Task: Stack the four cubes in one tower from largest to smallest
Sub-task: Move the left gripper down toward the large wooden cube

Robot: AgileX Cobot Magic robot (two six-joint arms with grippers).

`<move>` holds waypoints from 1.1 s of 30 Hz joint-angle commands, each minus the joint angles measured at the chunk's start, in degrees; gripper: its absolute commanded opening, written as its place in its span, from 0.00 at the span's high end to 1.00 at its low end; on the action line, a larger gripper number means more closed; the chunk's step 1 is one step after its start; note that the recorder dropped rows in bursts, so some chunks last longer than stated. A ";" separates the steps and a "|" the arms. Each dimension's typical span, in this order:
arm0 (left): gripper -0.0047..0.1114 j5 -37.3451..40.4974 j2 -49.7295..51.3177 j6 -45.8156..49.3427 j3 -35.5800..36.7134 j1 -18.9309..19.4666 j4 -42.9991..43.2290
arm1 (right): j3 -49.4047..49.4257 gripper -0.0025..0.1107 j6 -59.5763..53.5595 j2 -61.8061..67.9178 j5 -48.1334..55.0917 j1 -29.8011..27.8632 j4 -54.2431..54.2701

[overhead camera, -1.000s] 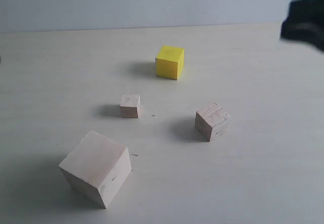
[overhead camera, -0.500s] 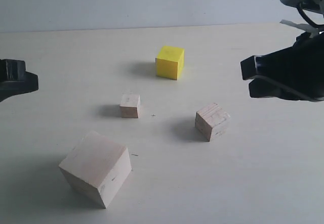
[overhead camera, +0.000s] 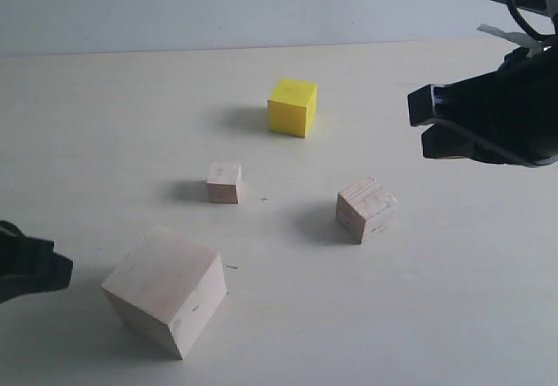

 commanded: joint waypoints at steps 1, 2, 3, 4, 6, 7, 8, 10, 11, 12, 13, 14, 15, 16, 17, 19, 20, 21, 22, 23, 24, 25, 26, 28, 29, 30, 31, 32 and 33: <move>0.96 0.50 0.11 5.61 3.64 -0.33 -6.14 | -0.37 0.98 -0.64 0.14 -0.19 0.24 -0.10; 0.96 0.50 0.11 5.94 4.37 -0.33 -6.63 | -0.37 0.98 -0.64 0.14 -0.19 0.24 -0.10; 0.96 0.50 0.11 6.69 5.26 -0.33 -7.07 | -0.37 0.98 -0.74 0.14 -0.19 0.24 -0.10; 0.96 0.39 0.11 6.90 6.04 -0.33 -7.16 | -0.37 0.98 -0.74 0.14 -0.19 0.24 -0.10; 0.96 0.11 0.11 7.32 7.19 -0.33 -7.31 | -0.37 0.98 -1.58 0.14 -0.19 0.24 -0.10; 0.96 -0.31 0.11 8.23 7.70 -0.33 -7.88 | -0.37 0.98 -1.85 0.14 -0.19 0.24 -0.10; 0.96 -1.08 0.11 9.38 8.06 -0.33 -9.18 | -0.37 0.98 -2.63 0.14 -0.19 0.24 -0.10; 0.96 -2.23 0.11 13.22 8.78 -0.33 -13.19 | -0.37 0.98 -2.63 0.14 -0.19 0.24 -0.10; 0.96 -2.68 0.38 15.05 8.94 -0.33 -15.04 | -0.37 0.98 -2.76 0.14 -0.19 0.24 -0.10; 0.96 -2.81 0.87 16.11 8.94 -0.33 -15.95 | -0.37 0.98 -2.87 0.14 -0.19 0.24 -0.10; 0.96 -2.95 1.77 16.54 8.94 -0.33 -15.97 | -0.37 0.98 -3.03 0.14 -0.19 0.24 0.00; 0.96 -3.47 2.95 17.13 8.94 -0.33 -16.10 | -0.37 0.98 -3.14 0.14 -0.19 0.24 0.14; 0.96 -3.87 4.38 17.65 8.94 -0.33 -16.10 | -0.37 0.98 -3.14 0.14 -0.19 0.24 0.14; 0.96 -4.60 5.97 18.33 8.94 -0.33 -16.27 | -0.37 0.98 -3.26 0.14 -0.19 0.24 0.15; 0.96 -5.31 7.68 19.26 8.94 -0.33 -16.89 | -0.37 0.98 -3.26 0.14 -0.19 0.24 0.15; 0.96 -6.10 11.26 22.14 8.94 -0.33 -18.93 | -0.37 0.98 -3.26 0.14 -0.19 0.24 0.44; 0.96 -6.21 12.68 24.22 8.94 -0.33 -20.51 | -0.37 0.98 -3.26 0.14 -0.19 0.24 0.44; 0.96 -6.47 14.10 25.94 8.94 -0.33 -21.85 | -0.37 0.98 -3.26 0.14 -0.19 0.24 0.54; 0.96 -6.94 16.13 28.76 8.94 -0.33 -24.34 | -0.37 0.98 -3.26 0.14 -0.19 0.24 0.54; 0.96 -7.44 17.41 30.79 8.94 -0.33 -26.01 | -0.37 0.98 -3.26 0.14 -0.19 0.24 0.54; 0.96 -8.06 18.93 33.40 8.94 -0.33 -28.29 | -0.37 0.98 -3.26 0.14 -0.19 0.24 0.54; 0.96 -8.61 20.35 35.98 8.94 -0.33 -30.63 | -0.37 0.98 -3.26 0.14 -0.19 0.24 0.54; 0.96 -8.95 21.66 38.02 8.94 -0.33 -32.51 | -0.37 0.98 -3.26 0.14 -0.19 0.24 0.54; 0.96 -9.52 24.11 42.57 8.94 -0.33 -36.50 | -0.37 0.98 -3.26 0.14 -0.19 0.24 0.51; 0.96 -9.92 24.96 44.43 8.94 -0.33 -37.86 | -0.37 0.98 -3.26 0.14 -0.19 0.24 0.51; 0.96 -10.72 25.91 45.94 8.94 -0.33 -38.96 | -0.37 0.98 -3.26 0.14 -0.19 0.24 0.51; 0.96 -11.67 26.79 47.44 8.94 -0.33 -40.11 | -0.37 0.98 -3.26 0.14 -0.19 0.24 0.51; 0.96 -12.74 27.42 48.67 8.94 -0.33 -41.11 | -0.37 0.98 -3.26 0.14 -0.19 0.24 0.81; 0.96 -13.51 28.18 50.46 8.68 -0.33 -42.20 | -0.37 0.98 -3.26 0.14 -0.19 0.24 1.10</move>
